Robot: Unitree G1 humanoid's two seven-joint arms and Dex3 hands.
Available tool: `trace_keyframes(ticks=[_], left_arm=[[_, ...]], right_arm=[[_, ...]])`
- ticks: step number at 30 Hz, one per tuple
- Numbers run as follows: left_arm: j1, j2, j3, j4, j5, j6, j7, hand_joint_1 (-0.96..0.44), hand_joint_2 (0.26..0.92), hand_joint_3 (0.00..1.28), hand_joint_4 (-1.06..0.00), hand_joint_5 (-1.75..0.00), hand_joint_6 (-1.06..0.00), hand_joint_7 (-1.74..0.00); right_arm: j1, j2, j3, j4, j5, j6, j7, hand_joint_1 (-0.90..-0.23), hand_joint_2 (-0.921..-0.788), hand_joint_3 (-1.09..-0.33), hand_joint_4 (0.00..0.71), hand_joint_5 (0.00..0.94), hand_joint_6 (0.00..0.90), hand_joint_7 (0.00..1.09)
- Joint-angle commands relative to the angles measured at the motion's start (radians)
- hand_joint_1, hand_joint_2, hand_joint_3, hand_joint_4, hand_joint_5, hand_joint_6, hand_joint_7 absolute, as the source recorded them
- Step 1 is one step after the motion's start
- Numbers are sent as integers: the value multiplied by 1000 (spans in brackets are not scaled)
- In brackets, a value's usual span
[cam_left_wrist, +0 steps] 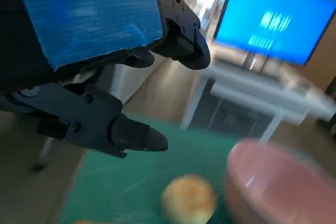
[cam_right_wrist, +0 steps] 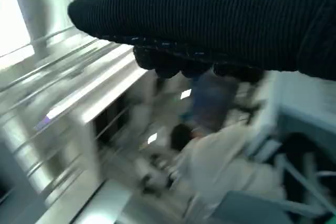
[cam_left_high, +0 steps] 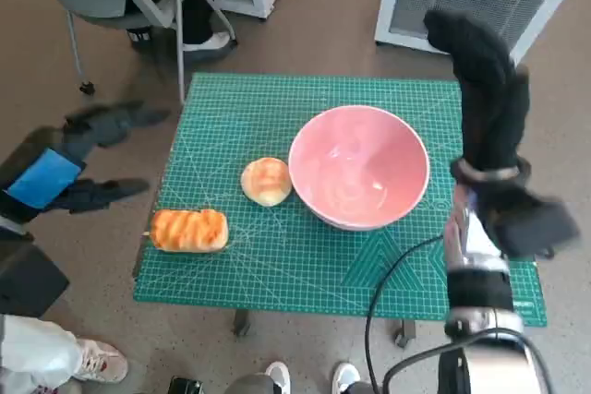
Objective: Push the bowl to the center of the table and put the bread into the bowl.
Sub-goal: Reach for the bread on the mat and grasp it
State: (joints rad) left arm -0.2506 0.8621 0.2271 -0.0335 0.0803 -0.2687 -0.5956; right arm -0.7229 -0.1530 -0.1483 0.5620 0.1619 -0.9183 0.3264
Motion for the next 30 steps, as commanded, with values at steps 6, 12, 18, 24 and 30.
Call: trace_keyframes(ticks=[6, 12, 18, 24, 30], left_arm=[[24, 59, -89, -9, 40, 57, -101, -350, 905, 3, -416, 0, -549, -14], [30, 74, -146, -19, 82, 107, -143, -323, 913, 5, -392, 0, -528, -2], [33, 70, -201, -9, 141, 118, -152, -297, 911, 1, -378, 0, -505, 0], [43, 54, -253, -22, 232, 155, -127, -299, 903, 0, -371, 0, -491, 0], [48, 23, -298, -22, 307, 202, -94, -313, 904, 1, -369, -1, -484, 0]], right_arm=[[93, -11, 57, -185, 15, -3, 32, -536, -921, -715, 313, 21, 29, 712], [111, -5, 63, -220, -3, 7, 15, -527, -921, -714, 308, 16, 8, 753], [127, -2, 69, -243, -8, 26, 7, -540, -921, -712, 310, 16, 0, 764], [137, -3, 74, -260, -13, 45, -2, -553, -921, -711, 312, 17, -1, 761], [140, -5, 73, -259, -20, 50, -9, -556, -921, -709, 312, 17, -1, 754]])
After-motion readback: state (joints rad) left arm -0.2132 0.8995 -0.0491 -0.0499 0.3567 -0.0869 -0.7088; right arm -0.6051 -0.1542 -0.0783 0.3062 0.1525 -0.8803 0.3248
